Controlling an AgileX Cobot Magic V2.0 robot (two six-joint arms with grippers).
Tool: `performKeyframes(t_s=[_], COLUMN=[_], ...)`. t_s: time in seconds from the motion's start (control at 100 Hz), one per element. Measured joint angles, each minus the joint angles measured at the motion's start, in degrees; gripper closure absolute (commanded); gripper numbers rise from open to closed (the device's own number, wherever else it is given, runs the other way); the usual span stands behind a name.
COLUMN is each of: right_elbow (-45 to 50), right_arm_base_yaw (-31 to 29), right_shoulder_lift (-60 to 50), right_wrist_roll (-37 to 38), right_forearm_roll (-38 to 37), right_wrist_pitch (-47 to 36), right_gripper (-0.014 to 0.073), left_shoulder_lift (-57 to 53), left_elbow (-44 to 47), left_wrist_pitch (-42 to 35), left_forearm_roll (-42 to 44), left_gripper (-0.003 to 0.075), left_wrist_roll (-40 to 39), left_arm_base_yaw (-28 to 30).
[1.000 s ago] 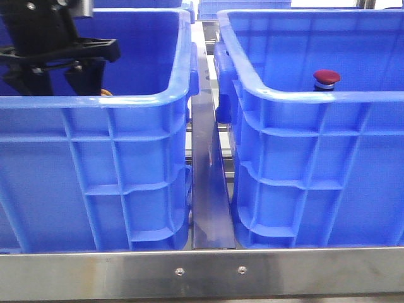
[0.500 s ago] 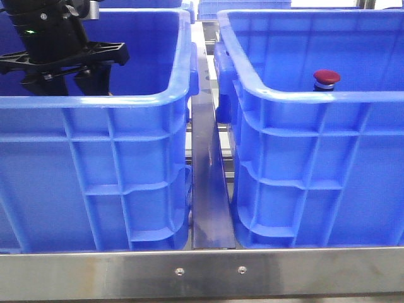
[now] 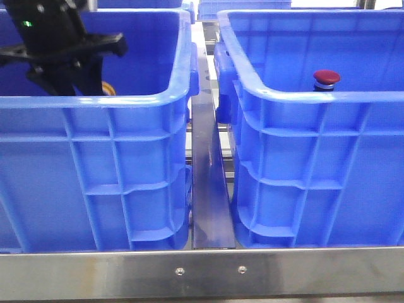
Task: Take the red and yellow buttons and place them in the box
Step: 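Grasp a yellow mushroom button with the left gripper and lift it, then grasp the yellow button with the right gripper, then open the left gripper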
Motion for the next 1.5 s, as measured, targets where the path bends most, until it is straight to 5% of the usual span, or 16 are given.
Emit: performKeyframes(t_s=[0.57, 0.96, 1.24, 1.5], right_elbow=[0.0, 0.0, -7.38, -16.5], right_arm_base_yaw=[0.0, 0.0, 0.0, 0.0], right_shoulder_lift=[0.0, 0.0, 1.72, 12.05], right_wrist_roll=[0.0, 0.0, 0.48, 3.48], right_forearm_roll=[0.0, 0.0, 1.44, 13.64], right_wrist_pitch=[-0.12, 0.49, 13.94, 32.41], right_gripper=[0.0036, 0.0036, 0.0036, 0.0036], left_shoulder_lift=[-19.48, -21.35, -21.35, -21.35], left_elbow=[6.73, 6.82, 6.82, 6.82], left_wrist_pitch=[-4.4, -2.92, -2.62, -2.56], left_forearm_roll=[-0.61, -9.61, -9.61, -9.61], left_gripper=[0.0647, 0.0647, 0.0647, 0.0647], left_wrist_roll=[3.74, 16.9, 17.49, 17.59], left_arm_base_yaw=[-10.0, -18.95, -20.3, -20.3])
